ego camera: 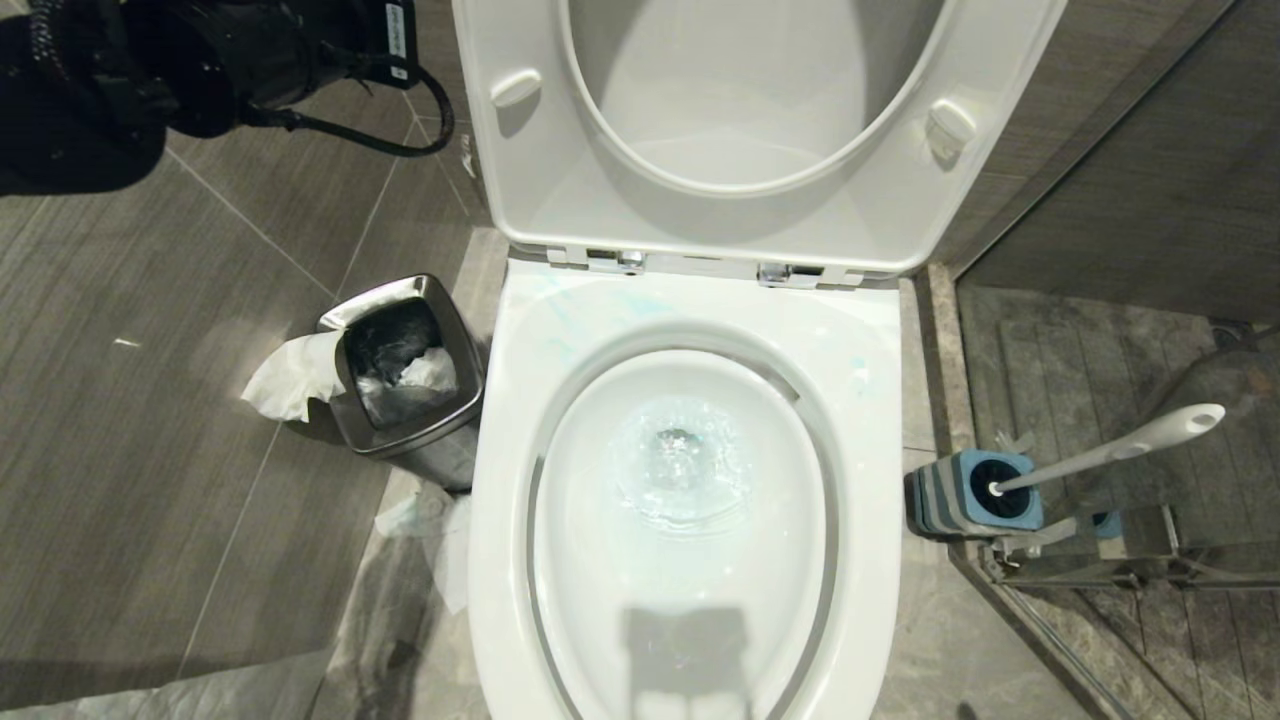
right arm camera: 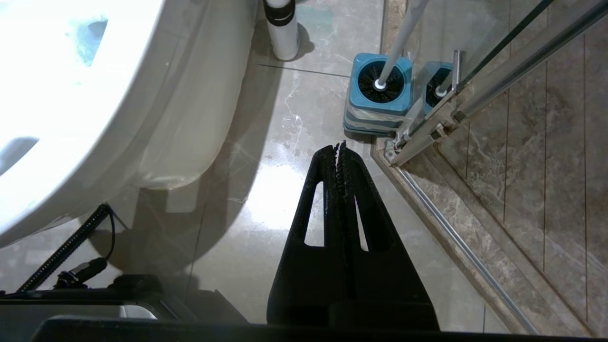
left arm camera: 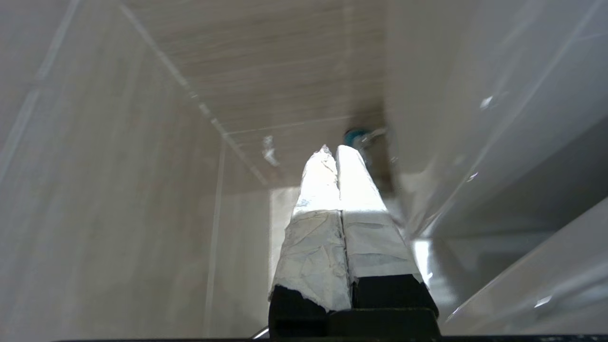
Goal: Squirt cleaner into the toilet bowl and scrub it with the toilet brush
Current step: Flush the toilet
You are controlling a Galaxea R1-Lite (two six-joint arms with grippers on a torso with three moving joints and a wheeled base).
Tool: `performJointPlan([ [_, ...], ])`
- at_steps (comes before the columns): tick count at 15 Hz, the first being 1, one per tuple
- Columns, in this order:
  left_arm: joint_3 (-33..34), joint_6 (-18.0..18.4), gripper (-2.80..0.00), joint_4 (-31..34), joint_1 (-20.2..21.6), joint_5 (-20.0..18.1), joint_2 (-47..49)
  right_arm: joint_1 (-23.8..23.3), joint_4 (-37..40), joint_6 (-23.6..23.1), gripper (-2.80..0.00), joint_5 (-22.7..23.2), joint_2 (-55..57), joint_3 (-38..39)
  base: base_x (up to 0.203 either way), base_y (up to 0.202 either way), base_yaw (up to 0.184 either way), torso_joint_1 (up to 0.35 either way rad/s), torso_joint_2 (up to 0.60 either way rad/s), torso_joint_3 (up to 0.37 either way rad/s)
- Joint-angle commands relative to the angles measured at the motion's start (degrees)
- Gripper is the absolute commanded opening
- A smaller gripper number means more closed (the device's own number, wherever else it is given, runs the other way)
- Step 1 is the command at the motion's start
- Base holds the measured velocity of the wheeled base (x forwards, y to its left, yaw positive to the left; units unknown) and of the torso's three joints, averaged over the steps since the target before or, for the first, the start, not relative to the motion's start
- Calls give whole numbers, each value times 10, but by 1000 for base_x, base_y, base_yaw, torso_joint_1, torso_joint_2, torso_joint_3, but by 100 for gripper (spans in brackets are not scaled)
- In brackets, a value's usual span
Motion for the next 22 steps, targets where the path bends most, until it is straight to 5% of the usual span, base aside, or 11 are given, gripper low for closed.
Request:
performJointPlan([
  [1,0,7,-280,35,14,1,-43,0,0,0,-280,0,0,0,0,0,0,0,0,0],
  [9,1,18,-280,71,32,5,-104,0,0,0,-280,0,0,0,0,0,0,0,0,0],
  [22,1,35,-280,-139,16,2,-96,0,0,0,-280,0,0,0,0,0,0,0,0,0],
])
